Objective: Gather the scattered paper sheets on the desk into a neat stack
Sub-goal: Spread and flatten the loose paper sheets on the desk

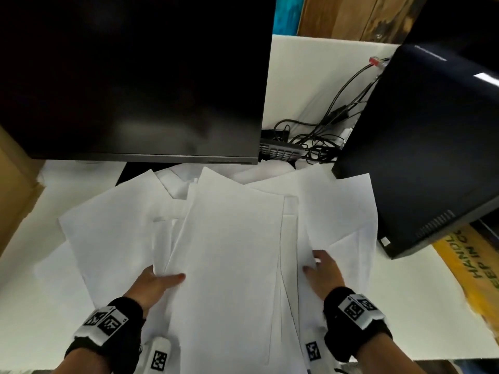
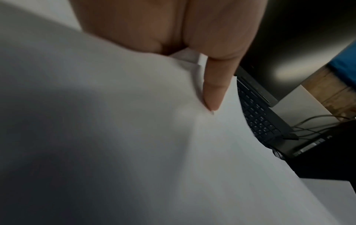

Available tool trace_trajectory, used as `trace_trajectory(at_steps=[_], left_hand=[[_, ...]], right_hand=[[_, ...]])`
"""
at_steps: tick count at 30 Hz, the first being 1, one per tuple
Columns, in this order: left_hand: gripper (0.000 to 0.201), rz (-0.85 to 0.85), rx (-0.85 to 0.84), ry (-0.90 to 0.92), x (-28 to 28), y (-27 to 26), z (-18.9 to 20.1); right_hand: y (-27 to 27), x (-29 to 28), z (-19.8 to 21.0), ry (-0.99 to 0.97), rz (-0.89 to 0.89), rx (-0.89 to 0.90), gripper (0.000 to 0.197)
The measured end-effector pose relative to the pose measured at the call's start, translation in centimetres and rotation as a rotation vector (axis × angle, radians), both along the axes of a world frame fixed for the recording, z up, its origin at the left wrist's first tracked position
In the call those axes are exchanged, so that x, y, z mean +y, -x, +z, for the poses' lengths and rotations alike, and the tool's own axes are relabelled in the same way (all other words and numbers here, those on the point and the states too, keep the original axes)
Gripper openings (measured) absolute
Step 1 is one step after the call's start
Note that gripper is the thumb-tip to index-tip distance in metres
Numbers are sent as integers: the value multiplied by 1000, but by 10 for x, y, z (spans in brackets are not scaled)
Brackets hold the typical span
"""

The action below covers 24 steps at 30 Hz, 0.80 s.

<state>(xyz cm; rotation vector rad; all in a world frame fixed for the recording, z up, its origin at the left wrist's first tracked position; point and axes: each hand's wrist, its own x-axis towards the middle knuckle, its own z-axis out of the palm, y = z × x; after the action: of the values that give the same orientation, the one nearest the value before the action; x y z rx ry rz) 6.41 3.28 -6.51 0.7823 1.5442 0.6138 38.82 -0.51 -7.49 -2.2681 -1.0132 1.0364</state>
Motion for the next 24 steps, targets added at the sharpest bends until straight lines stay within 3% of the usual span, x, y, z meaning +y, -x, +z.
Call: trace_trajectory(at_steps=[3,6,9,12,14,17,19,21,24], left_hand=[[27,-22,-3,15,-2,-3,-2],[26,-2,26,-6,-4,-2,-6],[22,34,17,-9,-6,1,-7],[11,38,-6,0,-7,1,-5],[6,51,-17,-1,-7,-1,-2],[10,46,-34,3,-8,-2,1],[9,34,-39,15,-9,-1,2],[9,34,-49,22,-10,2,3],[11,27,-54,33,-10,4,4]], right_hand=[[23,-5,-2,-14,62,178,23],[23,-3,-2,-107,-165,163,11],[8,10,0,-214,-563,229,34],[-1,23,7,-258,-746,474,52],[0,30,8,-214,-742,534,45],[0,33,3,-158,-643,501,6],[-10,33,1,-131,-548,366,22],[-25,31,1,-83,-398,216,26],[-46,27,4,-11,-200,126,25]])
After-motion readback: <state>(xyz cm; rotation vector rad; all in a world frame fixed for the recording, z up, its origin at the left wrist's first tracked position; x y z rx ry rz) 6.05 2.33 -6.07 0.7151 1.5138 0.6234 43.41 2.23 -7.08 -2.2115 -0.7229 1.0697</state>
